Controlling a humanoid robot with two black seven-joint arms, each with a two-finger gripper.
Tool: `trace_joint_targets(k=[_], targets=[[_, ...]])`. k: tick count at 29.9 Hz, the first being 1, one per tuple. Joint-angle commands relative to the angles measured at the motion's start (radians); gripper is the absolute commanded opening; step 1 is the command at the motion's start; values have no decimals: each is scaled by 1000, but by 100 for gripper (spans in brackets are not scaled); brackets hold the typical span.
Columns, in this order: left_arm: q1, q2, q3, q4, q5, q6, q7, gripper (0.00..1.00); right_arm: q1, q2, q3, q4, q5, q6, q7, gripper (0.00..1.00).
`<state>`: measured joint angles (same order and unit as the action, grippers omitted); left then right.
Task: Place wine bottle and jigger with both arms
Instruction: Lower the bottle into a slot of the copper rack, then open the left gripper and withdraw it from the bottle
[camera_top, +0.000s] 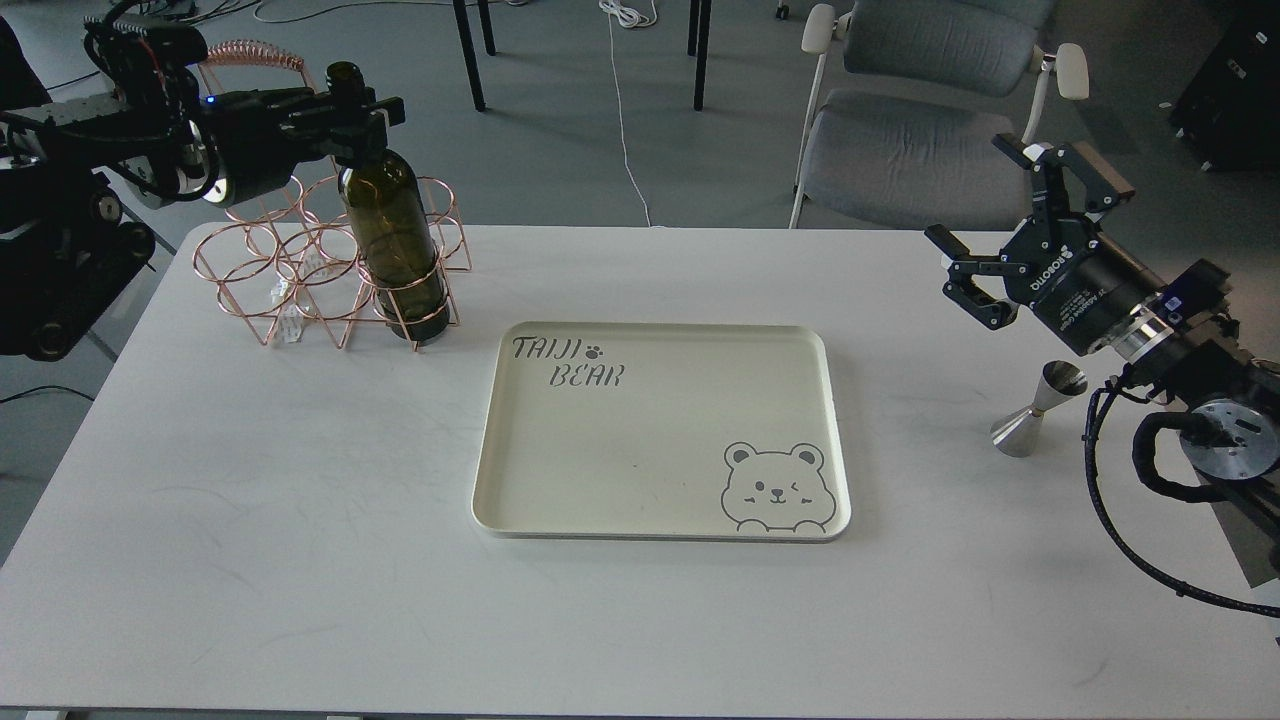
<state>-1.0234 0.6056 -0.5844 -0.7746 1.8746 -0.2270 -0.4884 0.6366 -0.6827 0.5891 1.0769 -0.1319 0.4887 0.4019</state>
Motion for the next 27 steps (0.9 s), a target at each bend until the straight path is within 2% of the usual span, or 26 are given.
trace_joint_targets(k=[1, 4, 10, 12, 13, 16, 19, 20, 21, 27], targets=[[-1, 0, 0, 0, -2, 2, 0, 84, 0, 0, 0, 0, 0, 0, 0, 99], [-1, 2, -2, 0, -3, 6, 0, 97, 0, 0, 0, 0, 0, 0, 0, 99], [-3, 3, -2, -2, -3, 8, 0, 98, 0, 0, 2, 0, 0, 0, 0, 99], [-3, 2, -2, -2, -5, 6, 0, 94, 0, 2, 2, 0, 0, 0, 0, 99], [-3, 2, -2, -2, -5, 6, 0, 88, 0, 2, 2, 0, 0, 0, 0, 99], [-3, 3, 0, -2, 1, 3, 0, 42, 0, 2, 2, 0, 0, 0, 0, 99], [-1, 6, 1, -2, 5, 2, 0, 27, 0, 2, 2, 0, 0, 0, 0, 99], [-1, 6, 3, -2, 6, 2, 0, 17, 0, 2, 2, 0, 0, 0, 0, 99], [-1, 6, 5, -2, 6, 2, 0, 11, 0, 2, 2, 0, 0, 0, 0, 99], [-1, 11, 11, -2, 6, 5, 0, 6, 0, 6, 2, -2, 0, 0, 0, 99]])
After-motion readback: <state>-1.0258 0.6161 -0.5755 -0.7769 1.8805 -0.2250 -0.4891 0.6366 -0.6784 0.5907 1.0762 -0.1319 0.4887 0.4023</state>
